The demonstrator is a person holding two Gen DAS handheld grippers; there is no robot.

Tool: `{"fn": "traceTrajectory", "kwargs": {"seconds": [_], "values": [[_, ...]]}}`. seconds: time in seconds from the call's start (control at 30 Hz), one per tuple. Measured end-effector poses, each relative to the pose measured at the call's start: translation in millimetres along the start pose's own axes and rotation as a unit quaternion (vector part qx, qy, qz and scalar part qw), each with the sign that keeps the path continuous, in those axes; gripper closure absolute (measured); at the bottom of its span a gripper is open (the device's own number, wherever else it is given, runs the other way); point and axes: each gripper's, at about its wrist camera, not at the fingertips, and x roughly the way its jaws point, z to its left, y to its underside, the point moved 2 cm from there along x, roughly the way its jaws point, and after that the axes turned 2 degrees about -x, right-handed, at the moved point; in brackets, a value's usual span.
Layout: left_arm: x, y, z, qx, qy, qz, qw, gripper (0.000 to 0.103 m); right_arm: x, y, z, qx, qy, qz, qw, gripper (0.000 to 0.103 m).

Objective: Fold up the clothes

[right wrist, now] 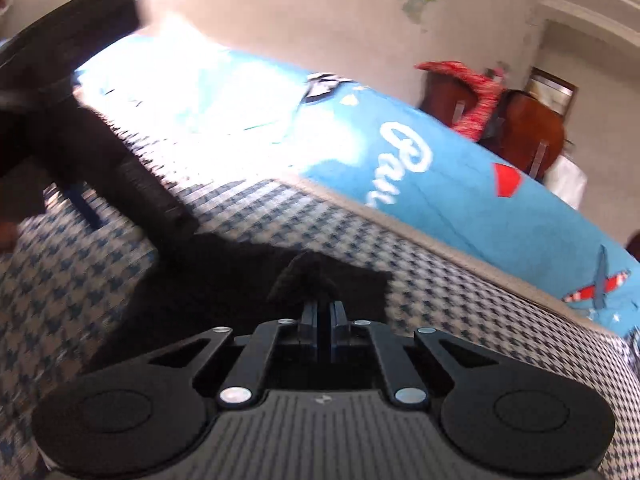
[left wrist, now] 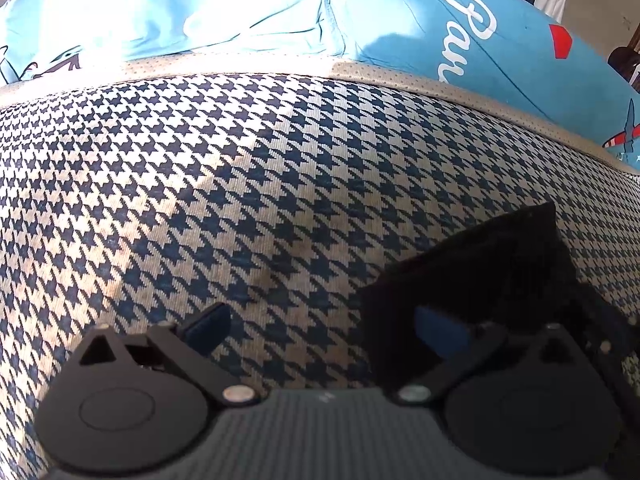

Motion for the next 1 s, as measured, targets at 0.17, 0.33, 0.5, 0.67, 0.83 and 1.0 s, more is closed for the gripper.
{"fn": "traceTrajectory", "kwargs": {"seconds": [0.17,0.33,0.5,0.67,0.83,1.0], "values": [[2.7,2.0,-5.6,0.014,-0.004,0.001,0.9999,0.001,30.2,-7.5,-65.8,0.153,0.064,0.04,0.985,0.097],[3.8,2.4,-4.3,0.015,-0.001,0.002,0.9999,0.001,19.1,-8.2,-107.5,0.267,0.05,0.025,0.962,0.09],[9.7,0.2,-5.1,0.013,-0.004,0.0,0.9999,0.001,5.8,-7.1,-105.3,0.279,-0.018,0.014,0.96,0.09],[20.0,-2.1,-8.3,0.02,-0.013,-0.004,0.9997,0.0,6.8,-7.5,-91.3,0.274,-0.099,0.026,0.956,0.09],[27.7,-1.9,-9.6,0.025,-0.016,-0.004,0.9996,0.0,14.8,-8.5,-70.7,0.248,-0.145,0.045,0.957,0.09],[36.1,-4.7,-19.9,0.048,-0.025,-0.021,0.9983,0.0,40.5,-5.6,-56.9,0.239,-0.12,0.084,0.96,0.09]]}}
